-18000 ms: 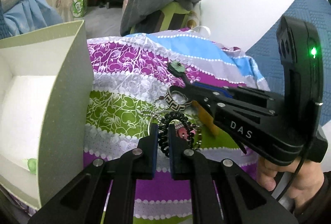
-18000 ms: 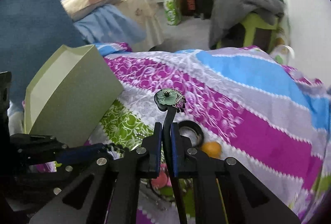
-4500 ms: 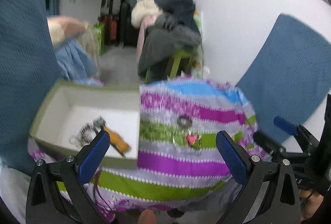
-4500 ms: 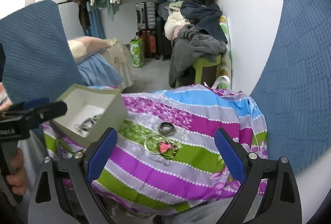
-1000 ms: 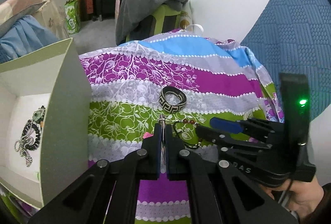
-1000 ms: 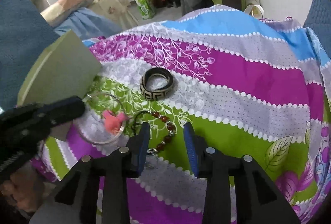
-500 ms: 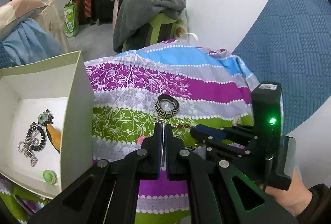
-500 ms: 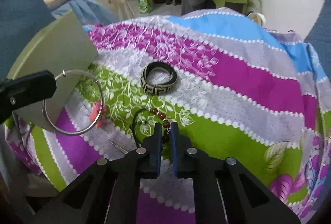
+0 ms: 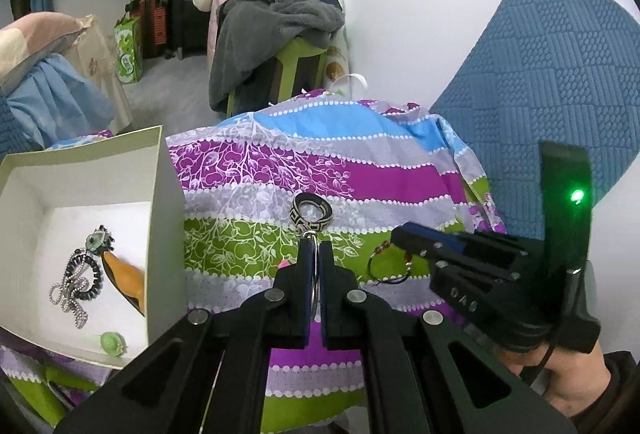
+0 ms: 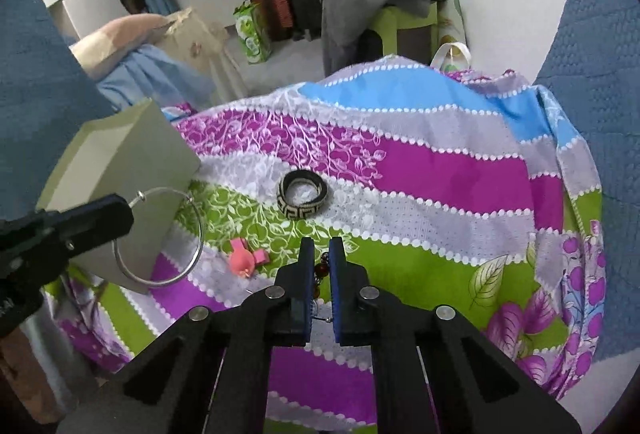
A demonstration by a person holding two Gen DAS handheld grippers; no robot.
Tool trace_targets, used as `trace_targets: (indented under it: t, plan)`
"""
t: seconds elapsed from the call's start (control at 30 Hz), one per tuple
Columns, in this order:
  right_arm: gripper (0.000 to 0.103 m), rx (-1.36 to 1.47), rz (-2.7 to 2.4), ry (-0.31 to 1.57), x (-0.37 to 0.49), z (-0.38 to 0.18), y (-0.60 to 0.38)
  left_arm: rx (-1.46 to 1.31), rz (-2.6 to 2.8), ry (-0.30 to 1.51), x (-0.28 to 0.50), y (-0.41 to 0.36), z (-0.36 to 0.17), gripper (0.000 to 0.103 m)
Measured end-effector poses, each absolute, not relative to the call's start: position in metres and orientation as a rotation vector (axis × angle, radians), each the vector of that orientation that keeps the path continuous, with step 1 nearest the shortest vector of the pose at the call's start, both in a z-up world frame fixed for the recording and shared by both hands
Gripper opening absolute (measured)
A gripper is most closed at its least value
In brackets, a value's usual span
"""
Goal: Organize jewelry
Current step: 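Carry the hoop with the left tool while the right tool carries the bracelet to the box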
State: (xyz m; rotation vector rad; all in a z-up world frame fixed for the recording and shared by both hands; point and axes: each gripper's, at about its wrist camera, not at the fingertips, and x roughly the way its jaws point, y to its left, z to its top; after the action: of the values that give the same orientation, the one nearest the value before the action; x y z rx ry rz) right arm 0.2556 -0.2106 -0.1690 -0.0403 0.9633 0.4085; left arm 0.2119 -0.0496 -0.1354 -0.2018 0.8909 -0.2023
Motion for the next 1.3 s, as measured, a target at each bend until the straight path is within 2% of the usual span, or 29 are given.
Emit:
trace_targets:
  t: [0.4, 0.9, 1.1, 1.3]
  plan:
    - [0.005, -0.051, 0.425, 0.886, 0.244, -0.105, -0.194, -0.209, -0.202, 0.871, 0.210, -0.023, -0.094, 0.001]
    - [0.005, -0.098, 0.498, 0.740, 0.237, -0.012, -0.108, -0.187, -0.150, 0.794, 0.198, 0.053, -0.020, 0.001]
    - [0.005, -0.108, 0.536, 0.729, 0.233, -0.005, -0.070, -0.208, -0.111, 0.764, 0.184, 0.099, -0.009, 0.001]
    - [0.005, -0.114, 0.576, 0.780, 0.228, -0.028, -0.033, -0.219, -0.081, 0.804, 0.174, 0.137, -0.033, 0.001]
